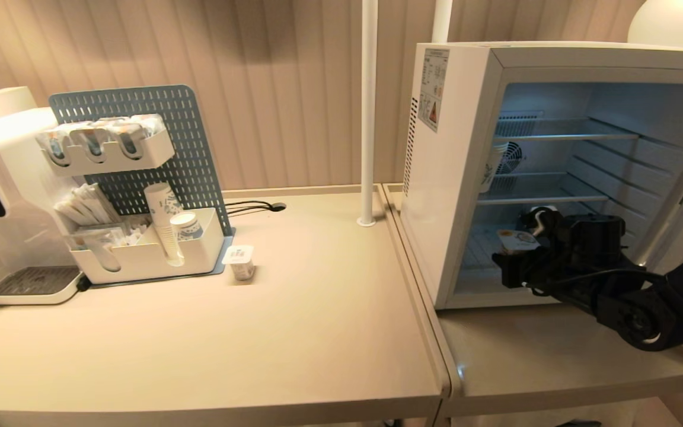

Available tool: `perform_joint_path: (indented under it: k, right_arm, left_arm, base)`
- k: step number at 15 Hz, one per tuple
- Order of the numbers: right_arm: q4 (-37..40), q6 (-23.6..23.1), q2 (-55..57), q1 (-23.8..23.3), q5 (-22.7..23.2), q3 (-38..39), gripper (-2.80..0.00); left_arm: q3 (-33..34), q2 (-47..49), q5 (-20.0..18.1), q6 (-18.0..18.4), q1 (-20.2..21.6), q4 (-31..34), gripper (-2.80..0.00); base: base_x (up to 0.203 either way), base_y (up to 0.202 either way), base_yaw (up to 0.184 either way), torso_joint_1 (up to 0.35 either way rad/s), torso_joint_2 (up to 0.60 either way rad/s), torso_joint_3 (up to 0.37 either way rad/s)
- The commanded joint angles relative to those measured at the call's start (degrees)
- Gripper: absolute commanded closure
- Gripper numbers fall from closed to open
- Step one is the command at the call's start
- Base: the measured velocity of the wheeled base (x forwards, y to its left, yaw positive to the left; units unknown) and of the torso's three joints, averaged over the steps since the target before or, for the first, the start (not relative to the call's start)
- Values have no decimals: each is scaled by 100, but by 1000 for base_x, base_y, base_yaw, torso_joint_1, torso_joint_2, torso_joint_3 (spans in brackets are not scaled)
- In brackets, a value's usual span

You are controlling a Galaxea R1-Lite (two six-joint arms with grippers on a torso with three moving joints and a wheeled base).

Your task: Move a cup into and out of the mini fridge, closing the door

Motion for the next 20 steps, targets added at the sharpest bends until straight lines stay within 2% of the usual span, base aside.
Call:
perform_joint_path:
  k: [1, 5, 10, 11, 12, 13, 14, 17, 20]
  right_arm:
    - [-316, -9, 546, 33, -21, -161, 0]
    - [-544, -16, 1581, 58, -48, -1016, 0]
    - [164, -16, 2184, 52, -59, -2196, 0]
    - [286, -16, 2227, 51, -71, -2316, -195]
    - [360, -31, 2267, 56, -260, -2355, -280]
    - [309, -70, 2334, 59, -515, -2393, -280]
    - [291, -98, 2292, 60, -555, -2379, -280]
    - [253, -92, 1957, 60, -531, -2058, -280]
    - [237, -76, 1267, 60, -398, -1341, -280]
  left_arm:
    - [9, 9, 1, -10, 1, -6, 0]
    - [9, 9, 1, -1, 1, -6, 0]
    - [9, 9, 1, -1, 1, -6, 0]
    - [2, 9, -2, -1, 1, -3, 0]
    - [9, 9, 1, -1, 1, -6, 0]
    - [9, 9, 1, -1, 1, 2, 0]
    - [9, 9, 1, -1, 1, -6, 0]
    - [9, 9, 1, -1, 1, -6, 0]
    - [0, 9, 1, -1, 1, -6, 0]
  base:
    - [0, 0, 0, 0, 0, 0]
    - [0, 0, 0, 0, 0, 0]
    - [0, 0, 0, 0, 0, 0]
    - [0, 0, 0, 0, 0, 0]
    - [0, 0, 0, 0, 0, 0]
    - [0, 0, 0, 0, 0, 0]
    - [0, 0, 0, 0, 0, 0]
    - [0, 0, 0, 0, 0, 0]
    - [0, 0, 0, 0, 0, 0]
